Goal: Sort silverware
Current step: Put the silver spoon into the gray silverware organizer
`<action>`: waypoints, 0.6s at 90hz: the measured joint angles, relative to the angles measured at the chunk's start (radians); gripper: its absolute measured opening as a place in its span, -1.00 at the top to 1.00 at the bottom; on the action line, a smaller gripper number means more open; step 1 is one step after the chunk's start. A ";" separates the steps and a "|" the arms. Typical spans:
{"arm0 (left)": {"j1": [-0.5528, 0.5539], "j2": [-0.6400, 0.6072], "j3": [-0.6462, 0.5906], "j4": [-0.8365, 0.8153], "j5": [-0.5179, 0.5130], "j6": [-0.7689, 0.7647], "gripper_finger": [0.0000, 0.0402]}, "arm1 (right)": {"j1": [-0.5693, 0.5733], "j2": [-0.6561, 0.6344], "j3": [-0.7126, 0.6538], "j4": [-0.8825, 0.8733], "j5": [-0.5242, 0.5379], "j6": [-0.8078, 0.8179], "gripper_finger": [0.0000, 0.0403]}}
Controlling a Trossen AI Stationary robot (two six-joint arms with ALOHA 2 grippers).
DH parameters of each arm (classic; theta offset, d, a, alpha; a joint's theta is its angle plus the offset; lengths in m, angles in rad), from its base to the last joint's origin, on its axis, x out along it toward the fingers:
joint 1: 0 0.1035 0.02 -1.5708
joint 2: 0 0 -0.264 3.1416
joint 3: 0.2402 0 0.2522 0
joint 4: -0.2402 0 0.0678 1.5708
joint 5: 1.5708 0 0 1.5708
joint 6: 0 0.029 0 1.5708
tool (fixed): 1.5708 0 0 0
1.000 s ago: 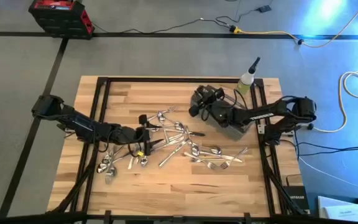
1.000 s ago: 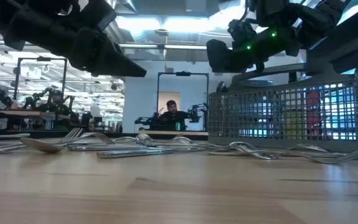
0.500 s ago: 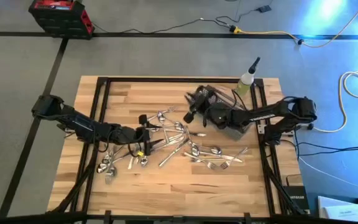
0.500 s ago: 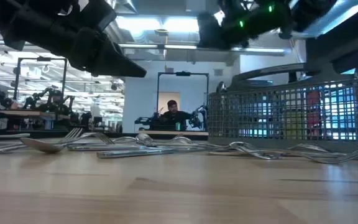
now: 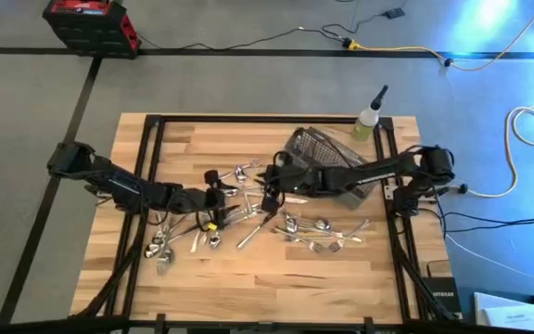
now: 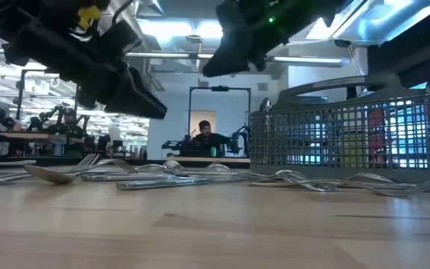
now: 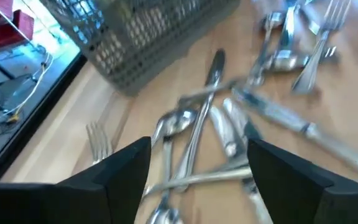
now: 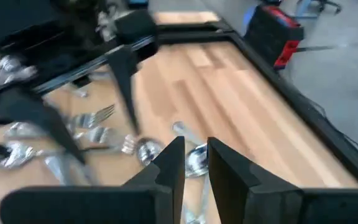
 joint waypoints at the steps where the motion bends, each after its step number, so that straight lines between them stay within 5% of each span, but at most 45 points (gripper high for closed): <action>1: 0.002 0.000 0.000 -0.006 0.000 0.004 -0.27 | 0.000 0.004 0.000 -0.001 -0.012 0.000 0.75; 25: 0.077 0.011 0.001 -0.021 0.066 0.076 -0.27 | -0.001 0.070 0.000 -0.075 -0.193 0.016 0.75; 54: 0.199 0.094 0.163 -0.267 0.206 0.289 -0.25 | -0.001 0.073 0.000 -0.197 -0.205 0.041 0.75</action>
